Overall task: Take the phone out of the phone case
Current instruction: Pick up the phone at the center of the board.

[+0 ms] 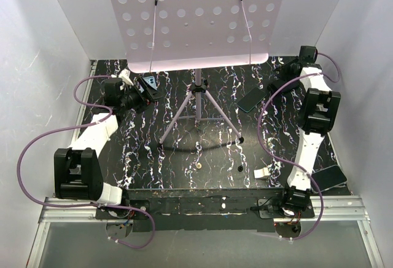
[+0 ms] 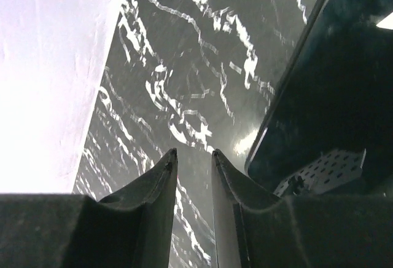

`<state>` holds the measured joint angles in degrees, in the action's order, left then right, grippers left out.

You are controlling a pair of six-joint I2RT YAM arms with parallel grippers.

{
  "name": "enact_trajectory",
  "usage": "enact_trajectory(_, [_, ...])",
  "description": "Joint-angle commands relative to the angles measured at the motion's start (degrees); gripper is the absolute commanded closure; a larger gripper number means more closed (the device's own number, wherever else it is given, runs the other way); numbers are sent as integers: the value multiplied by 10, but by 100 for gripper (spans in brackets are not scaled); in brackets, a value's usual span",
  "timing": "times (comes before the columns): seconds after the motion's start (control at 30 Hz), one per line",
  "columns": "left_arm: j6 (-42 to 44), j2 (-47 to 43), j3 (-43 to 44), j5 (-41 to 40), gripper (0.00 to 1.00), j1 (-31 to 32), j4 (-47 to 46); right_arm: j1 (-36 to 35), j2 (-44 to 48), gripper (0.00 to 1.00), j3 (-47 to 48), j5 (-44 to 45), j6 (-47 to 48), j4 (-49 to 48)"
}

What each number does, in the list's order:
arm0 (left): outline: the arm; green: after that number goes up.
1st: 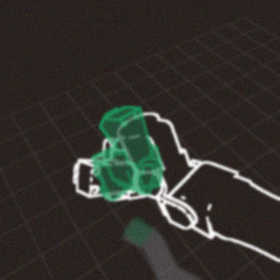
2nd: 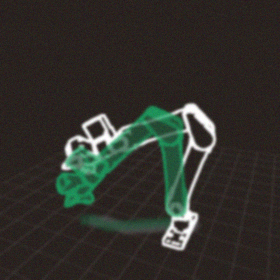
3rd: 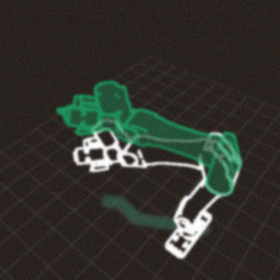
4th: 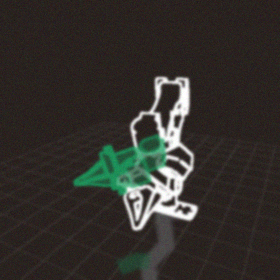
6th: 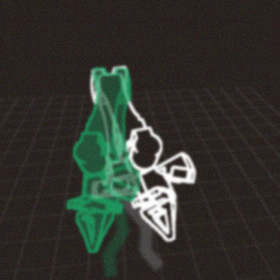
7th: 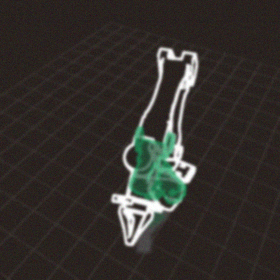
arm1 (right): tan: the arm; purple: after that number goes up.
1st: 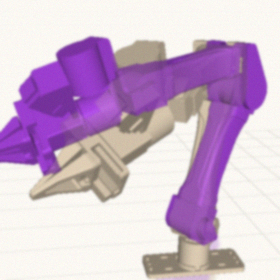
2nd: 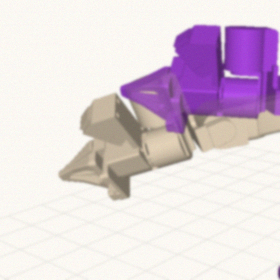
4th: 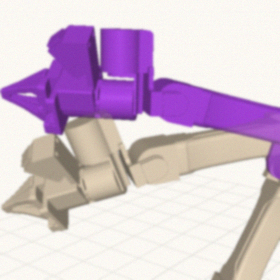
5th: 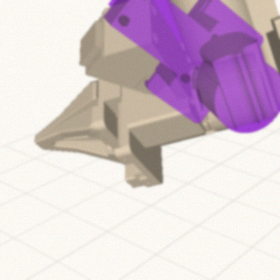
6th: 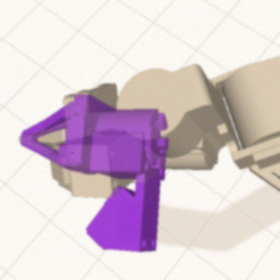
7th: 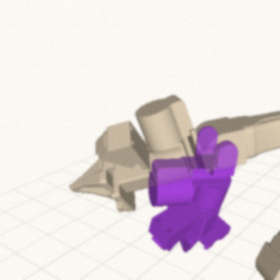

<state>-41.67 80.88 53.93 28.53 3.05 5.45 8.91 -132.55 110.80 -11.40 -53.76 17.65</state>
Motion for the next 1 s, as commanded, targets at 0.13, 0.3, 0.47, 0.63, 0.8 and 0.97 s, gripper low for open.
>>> enact_trajectory(0.13, [-13, 4, -6, 28, 24, -4, -31, -2, -113, 65, 178, -4, -27, 84])
enact_trajectory(0.3, [-16, 8, -3, 32, 24, -5, -32, -3, -124, 65, 180, 22, -9, 123])
enact_trajectory(0.47, [-17, 8, -4, 35, 24, -5, -33, -1, -112, 64, 163, 45, 26, 169])
enact_trajectory(0.63, [-17, 6, -4, 38, 24, -6, -34, -2, -78, 63, 127, 54, 55, 219])
enact_trajectory(0.8, [-17, 8, -5, 42, 25, -6, -35, 0, 7, 59, 28, 64, 109, 222])
enact_trajectory(0.97, [-23, 13, -5, 50, 25, -7, -40, 1, 77, 51, -27, 59, 202, 216])
